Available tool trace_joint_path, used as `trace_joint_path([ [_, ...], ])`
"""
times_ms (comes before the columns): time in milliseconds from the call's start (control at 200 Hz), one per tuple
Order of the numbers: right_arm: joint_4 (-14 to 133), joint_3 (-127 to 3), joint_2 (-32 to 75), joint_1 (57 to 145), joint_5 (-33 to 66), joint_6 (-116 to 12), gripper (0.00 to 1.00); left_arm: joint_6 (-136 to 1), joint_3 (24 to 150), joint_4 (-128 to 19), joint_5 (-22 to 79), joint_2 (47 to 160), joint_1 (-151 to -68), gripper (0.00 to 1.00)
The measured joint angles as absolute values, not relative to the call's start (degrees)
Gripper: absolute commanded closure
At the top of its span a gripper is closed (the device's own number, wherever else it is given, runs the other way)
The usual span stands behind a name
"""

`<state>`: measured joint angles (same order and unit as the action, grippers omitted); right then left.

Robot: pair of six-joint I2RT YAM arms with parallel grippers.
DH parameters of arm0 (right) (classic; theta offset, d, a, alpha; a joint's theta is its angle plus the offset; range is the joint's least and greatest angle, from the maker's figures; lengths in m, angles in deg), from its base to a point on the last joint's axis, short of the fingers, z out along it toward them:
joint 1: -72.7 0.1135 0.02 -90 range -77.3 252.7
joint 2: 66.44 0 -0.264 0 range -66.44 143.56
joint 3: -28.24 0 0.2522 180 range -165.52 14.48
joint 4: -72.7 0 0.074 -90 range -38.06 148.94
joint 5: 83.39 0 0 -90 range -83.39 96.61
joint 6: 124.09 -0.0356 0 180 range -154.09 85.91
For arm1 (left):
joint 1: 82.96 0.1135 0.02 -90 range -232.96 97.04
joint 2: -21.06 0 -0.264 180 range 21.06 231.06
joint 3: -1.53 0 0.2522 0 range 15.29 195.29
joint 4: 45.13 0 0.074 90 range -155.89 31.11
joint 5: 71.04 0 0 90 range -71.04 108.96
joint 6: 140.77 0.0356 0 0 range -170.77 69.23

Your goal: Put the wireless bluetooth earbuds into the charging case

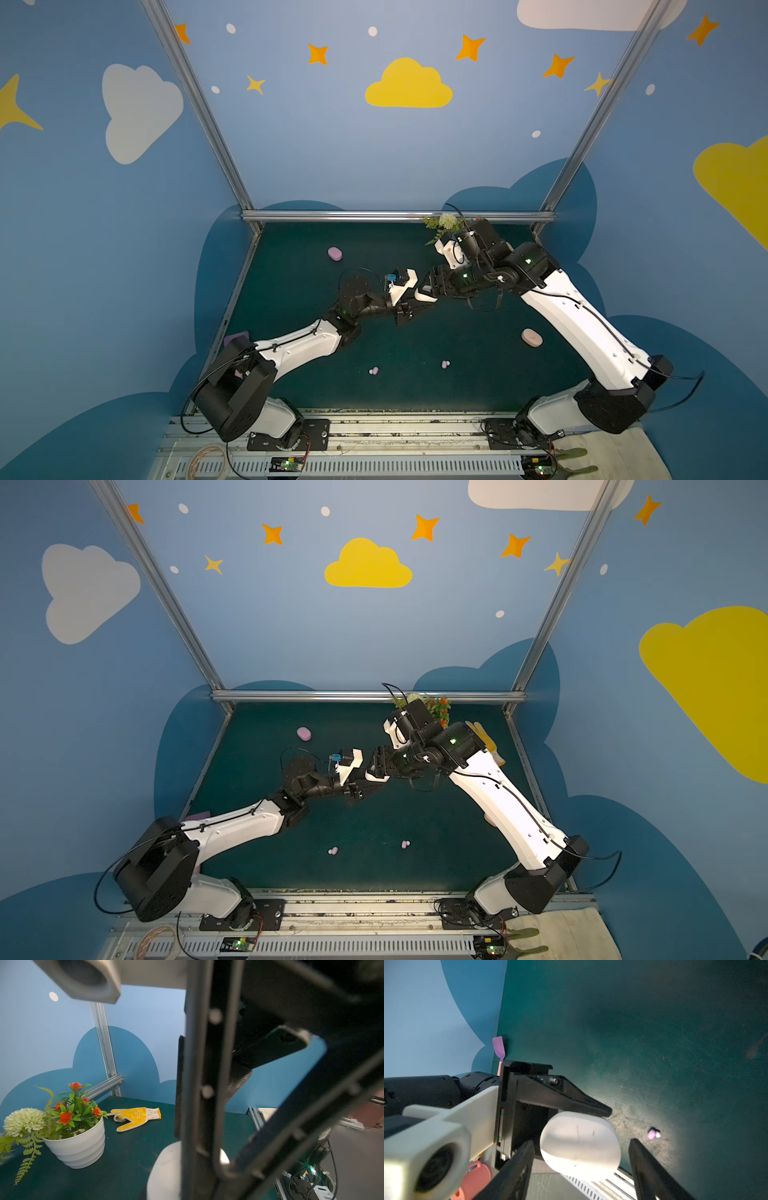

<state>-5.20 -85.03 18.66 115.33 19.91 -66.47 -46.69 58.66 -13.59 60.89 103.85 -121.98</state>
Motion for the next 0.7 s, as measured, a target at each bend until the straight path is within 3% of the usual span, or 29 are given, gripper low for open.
trace_joint_path([
  [696,-4.7,-84.2,20.4,115.7,21.1,-67.5,0.35,-46.0,58.7,-14.6,61.0,103.8,-122.1,0.83],
])
